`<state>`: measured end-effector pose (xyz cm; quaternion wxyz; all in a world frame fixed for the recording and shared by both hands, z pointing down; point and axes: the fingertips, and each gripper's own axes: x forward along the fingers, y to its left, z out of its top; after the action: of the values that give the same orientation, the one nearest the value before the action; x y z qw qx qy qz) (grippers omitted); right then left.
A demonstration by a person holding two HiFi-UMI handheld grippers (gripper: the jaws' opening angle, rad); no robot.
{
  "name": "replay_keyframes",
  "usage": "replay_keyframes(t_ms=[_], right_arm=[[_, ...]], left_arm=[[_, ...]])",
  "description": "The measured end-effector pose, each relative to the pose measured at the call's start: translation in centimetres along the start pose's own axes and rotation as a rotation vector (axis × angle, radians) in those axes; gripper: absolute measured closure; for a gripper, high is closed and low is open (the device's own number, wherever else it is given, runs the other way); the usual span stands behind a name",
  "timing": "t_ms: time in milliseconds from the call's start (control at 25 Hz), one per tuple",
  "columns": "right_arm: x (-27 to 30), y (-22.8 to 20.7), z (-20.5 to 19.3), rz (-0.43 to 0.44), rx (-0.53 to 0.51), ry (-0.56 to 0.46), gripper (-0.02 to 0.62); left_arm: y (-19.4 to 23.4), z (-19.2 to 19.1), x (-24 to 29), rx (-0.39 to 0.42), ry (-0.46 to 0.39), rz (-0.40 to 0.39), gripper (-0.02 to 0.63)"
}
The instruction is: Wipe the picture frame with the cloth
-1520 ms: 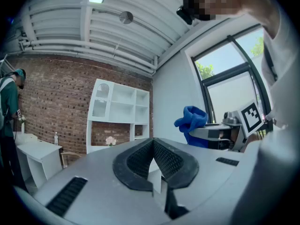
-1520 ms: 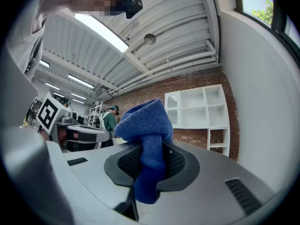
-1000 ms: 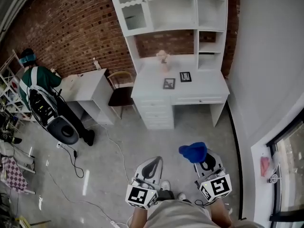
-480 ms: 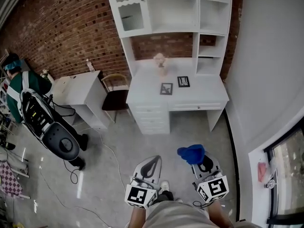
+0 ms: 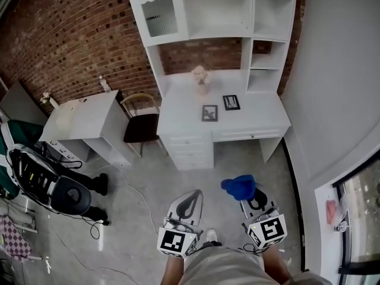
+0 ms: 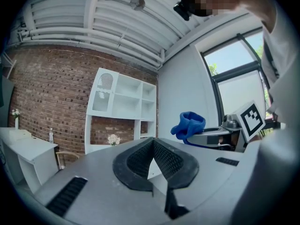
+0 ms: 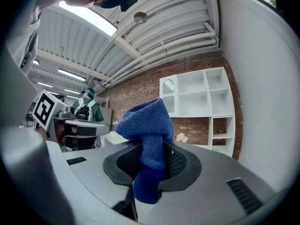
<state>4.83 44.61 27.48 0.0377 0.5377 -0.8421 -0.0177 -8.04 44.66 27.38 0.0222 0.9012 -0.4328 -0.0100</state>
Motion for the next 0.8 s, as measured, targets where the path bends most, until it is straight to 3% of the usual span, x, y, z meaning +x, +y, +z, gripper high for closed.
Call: replay_keyframes(t_ms=[400,800], right_arm=[[4.7,0.2,0.0,-0.037,-0.017,0.034,0.509],[9.8,-2.0,0.1,-0.022,-0.023,0.033,0.509]], left_arm=[[4.6,0.1,2.5,-0.015,-0.005,-0.042,0.608],[8.2,0.4,6.5,-0.01,-0.008,-0.024,0.609]])
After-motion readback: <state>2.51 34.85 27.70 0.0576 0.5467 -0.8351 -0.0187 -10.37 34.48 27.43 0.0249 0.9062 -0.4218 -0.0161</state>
